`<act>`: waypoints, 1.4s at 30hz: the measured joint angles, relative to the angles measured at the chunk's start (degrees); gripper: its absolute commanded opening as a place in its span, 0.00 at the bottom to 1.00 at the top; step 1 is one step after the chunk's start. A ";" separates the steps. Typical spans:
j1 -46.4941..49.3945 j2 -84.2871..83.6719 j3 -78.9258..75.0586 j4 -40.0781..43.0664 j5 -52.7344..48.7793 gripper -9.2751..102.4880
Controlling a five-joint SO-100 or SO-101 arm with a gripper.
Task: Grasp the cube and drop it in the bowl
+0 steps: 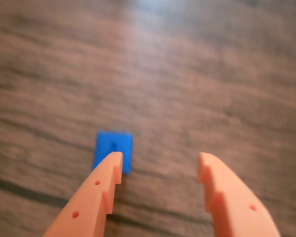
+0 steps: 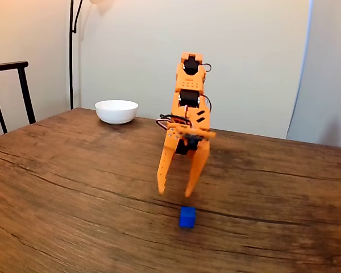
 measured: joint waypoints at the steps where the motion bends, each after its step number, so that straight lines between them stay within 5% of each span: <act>1: -0.18 -0.53 0.00 -1.32 0.00 0.34; 14: -3.34 -6.59 0.00 -10.81 -3.34 0.52; 42: -4.75 -13.10 -0.70 -13.18 -6.68 0.51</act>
